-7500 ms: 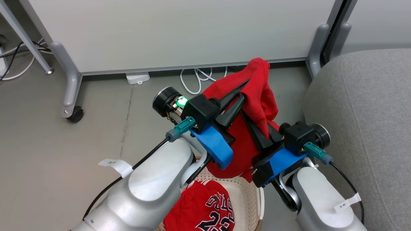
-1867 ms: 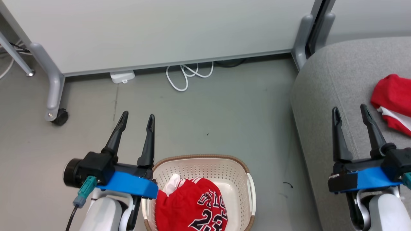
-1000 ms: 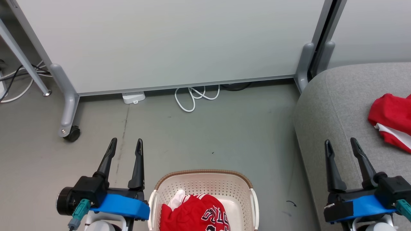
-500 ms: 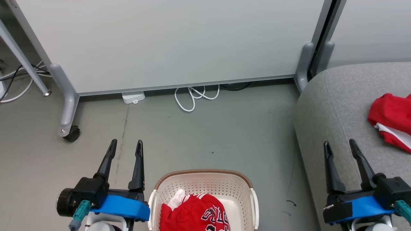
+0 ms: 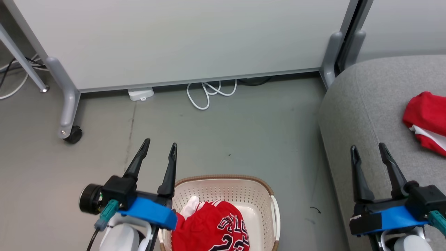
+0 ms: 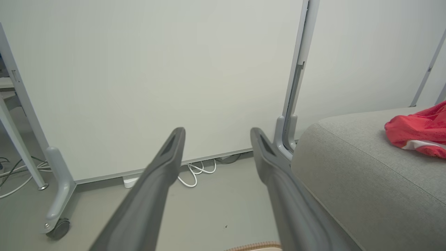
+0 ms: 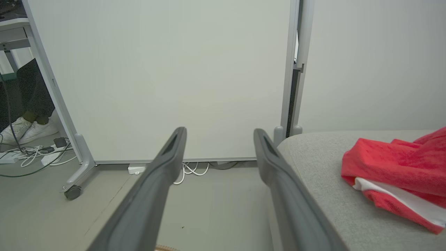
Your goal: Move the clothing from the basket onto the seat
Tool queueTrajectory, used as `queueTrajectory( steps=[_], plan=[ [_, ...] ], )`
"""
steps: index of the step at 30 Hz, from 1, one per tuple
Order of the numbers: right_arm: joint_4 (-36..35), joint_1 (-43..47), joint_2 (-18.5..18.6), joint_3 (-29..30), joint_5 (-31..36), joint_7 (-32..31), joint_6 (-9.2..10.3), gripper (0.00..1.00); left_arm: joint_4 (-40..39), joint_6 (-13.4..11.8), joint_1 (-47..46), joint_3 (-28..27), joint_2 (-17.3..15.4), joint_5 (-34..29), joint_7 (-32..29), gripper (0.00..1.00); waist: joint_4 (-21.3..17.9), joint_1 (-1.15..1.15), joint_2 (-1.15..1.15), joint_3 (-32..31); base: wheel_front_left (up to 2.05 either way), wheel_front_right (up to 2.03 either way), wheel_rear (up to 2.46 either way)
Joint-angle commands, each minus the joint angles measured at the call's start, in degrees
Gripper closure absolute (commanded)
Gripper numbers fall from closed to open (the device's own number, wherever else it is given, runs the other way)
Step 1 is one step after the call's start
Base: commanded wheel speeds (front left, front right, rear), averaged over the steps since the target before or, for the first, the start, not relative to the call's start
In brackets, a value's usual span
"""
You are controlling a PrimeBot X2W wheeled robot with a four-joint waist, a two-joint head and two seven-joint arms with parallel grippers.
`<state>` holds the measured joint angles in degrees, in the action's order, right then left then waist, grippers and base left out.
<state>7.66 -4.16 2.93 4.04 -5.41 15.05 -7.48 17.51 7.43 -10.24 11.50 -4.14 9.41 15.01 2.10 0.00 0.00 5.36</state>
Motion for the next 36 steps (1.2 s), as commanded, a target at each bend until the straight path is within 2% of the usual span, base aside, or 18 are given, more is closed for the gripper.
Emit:
queueTrajectory(
  steps=[1,5,7,14,31,36],
  plan=[
    [-0.36,-1.16,-0.06,-0.07,0.42,0.19,-0.03,0.00,0.83,0.03,-1.80,0.92,-0.82,0.24,0.25,0.00,-0.31,0.00,0.00,0.87,0.00,0.00,0.00],
    [-0.85,-2.59,-0.05,-0.41,0.89,0.20,-0.03,0.00,4.27,0.03,-6.43,5.90,-2.41,1.39,0.23,0.00,-1.06,0.00,0.00,3.34,0.00,0.00,0.00],
    [-1.36,-3.87,-0.05,-0.65,1.15,0.20,-0.03,0.00,7.65,0.04,-10.14,10.15,-3.60,2.17,0.21,0.00,-1.68,0.00,0.00,5.90,0.00,0.00,0.00],
    [-2.72,-7.52,-0.05,-1.30,1.81,0.19,-0.03,0.00,17.94,0.04,-19.39,21.95,-4.76,4.09,0.22,0.00,-3.32,0.00,0.00,13.07,0.00,0.00,0.00],
    [-6.75,-16.12,-0.05,-3.67,3.05,0.19,-0.03,0.00,41.73,0.04,-36.97,47.35,-4.84,8.33,-0.26,0.00,-8.02,0.00,0.00,30.21,0.00,0.00,0.00],
    [-8.27,-18.68,-0.04,-4.71,2.93,0.19,-0.03,0.00,46.01,0.04,-40.90,53.84,-4.35,10.02,-0.77,0.00,-9.17,0.00,0.00,35.31,0.00,0.00,0.00]
  ],
)
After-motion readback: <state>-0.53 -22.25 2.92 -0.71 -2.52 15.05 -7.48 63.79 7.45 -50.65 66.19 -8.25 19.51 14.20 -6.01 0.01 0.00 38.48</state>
